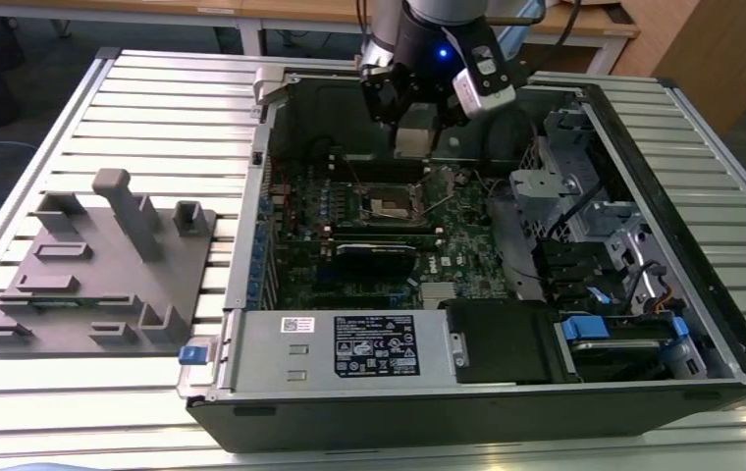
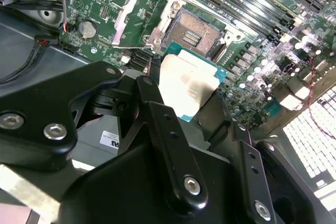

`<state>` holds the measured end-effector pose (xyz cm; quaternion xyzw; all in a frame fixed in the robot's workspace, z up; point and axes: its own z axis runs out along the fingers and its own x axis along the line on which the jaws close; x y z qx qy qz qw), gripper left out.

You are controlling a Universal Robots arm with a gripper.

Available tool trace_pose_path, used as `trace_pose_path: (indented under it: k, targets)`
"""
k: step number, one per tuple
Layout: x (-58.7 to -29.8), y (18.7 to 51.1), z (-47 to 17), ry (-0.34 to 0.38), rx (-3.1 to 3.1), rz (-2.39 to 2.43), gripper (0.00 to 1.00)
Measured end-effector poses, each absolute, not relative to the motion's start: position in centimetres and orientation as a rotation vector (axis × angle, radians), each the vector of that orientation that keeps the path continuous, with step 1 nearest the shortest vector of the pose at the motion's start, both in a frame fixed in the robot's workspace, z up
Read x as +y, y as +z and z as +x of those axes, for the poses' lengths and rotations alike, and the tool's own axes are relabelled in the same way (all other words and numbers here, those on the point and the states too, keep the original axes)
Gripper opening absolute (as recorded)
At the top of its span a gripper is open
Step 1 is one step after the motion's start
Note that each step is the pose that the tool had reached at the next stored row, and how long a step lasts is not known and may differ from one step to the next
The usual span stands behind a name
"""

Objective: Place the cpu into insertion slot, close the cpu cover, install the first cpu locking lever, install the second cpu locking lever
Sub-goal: 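Place the cpu into insertion slot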

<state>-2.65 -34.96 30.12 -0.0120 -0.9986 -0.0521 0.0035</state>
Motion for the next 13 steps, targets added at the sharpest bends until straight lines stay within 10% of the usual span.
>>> trace_pose_path:
  k: [13]
  targets:
    - [-34.96,29.29,-2.68,-0.163,-3.130,-0.037,0.54]
